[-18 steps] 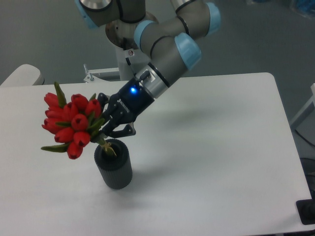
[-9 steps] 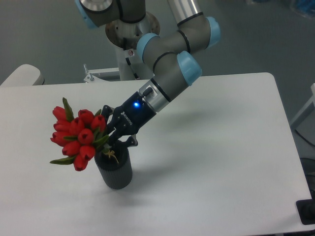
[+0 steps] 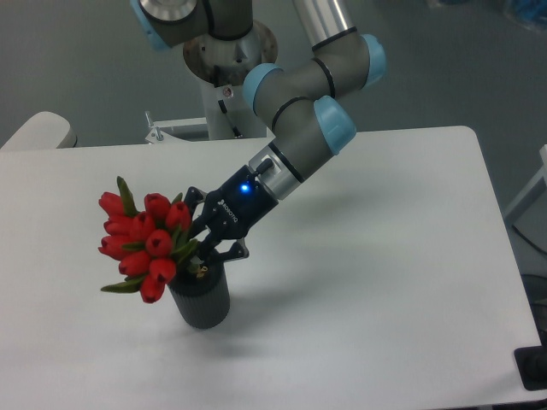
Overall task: Insert the flowers into the vase
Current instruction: 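Open the gripper to release the tulips in the vase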
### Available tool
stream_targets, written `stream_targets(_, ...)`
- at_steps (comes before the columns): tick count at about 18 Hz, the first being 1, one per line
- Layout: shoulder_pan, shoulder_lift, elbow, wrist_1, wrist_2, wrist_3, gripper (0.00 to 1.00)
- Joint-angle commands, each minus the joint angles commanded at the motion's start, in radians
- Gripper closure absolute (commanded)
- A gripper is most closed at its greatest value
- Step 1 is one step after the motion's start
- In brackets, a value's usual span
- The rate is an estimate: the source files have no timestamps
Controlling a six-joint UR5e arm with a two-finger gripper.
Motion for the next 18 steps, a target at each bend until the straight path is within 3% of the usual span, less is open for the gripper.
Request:
stream_targets(8,0.014,-0.002,0.0,0.0,0.0,0.0,0.25)
stream_targets(11,0.026,0.0,0.0,0.0,-0.002,0.0,0.02)
stream_targets(18,0.074,0.032,-0.003,0.003,0.063,0.008,0.0)
